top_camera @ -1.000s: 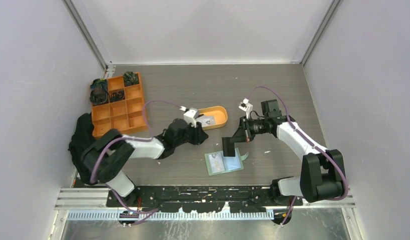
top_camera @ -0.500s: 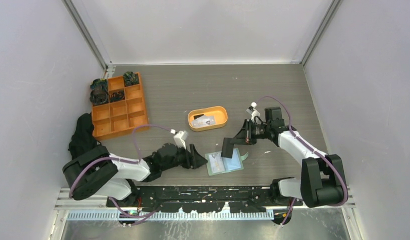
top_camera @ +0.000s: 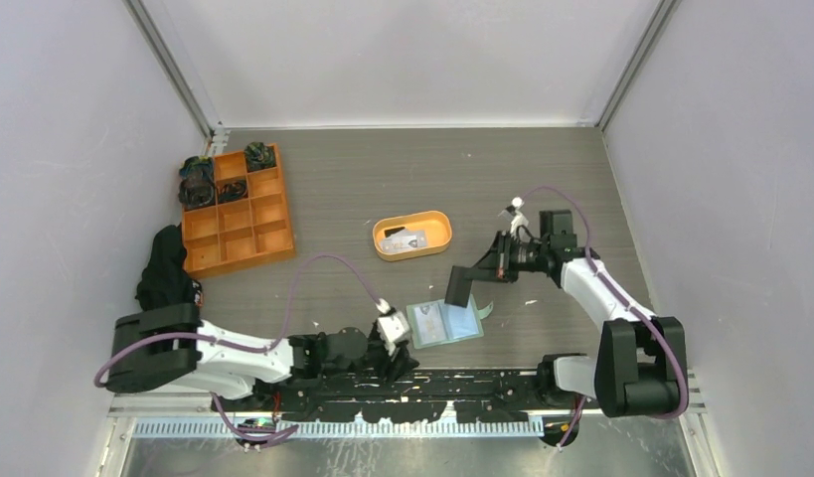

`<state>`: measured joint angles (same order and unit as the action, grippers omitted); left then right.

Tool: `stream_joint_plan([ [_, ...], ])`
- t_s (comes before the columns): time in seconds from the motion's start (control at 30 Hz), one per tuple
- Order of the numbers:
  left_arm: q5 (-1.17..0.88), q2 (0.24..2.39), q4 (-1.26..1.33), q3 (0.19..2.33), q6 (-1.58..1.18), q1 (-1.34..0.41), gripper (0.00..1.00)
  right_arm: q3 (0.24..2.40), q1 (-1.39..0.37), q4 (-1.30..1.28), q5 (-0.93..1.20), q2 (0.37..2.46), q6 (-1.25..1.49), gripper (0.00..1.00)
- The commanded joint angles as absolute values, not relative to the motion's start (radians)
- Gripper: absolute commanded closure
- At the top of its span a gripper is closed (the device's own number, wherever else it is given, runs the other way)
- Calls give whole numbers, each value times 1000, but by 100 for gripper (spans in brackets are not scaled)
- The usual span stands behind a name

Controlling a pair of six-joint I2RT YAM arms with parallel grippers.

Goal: Put the credit cards into the card holder
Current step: Move the storage box to the center of the board, then move the card holder to the center of the board.

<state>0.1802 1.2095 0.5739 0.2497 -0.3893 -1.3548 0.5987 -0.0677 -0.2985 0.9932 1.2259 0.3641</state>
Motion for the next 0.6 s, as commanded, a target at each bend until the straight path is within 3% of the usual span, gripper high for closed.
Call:
stream_joint_plan([
  [0.0,91,1330,746,292,123,-1387,47,735,58,-401,1115,1263,233,99],
  [0.37,184,1632,794,498,322,-1384,41,765,169,-505,1239,1269,149,99],
  [0.57,114,1698,774,517,243,-1304,49,767,170,-511,1246,1264,146,99],
])
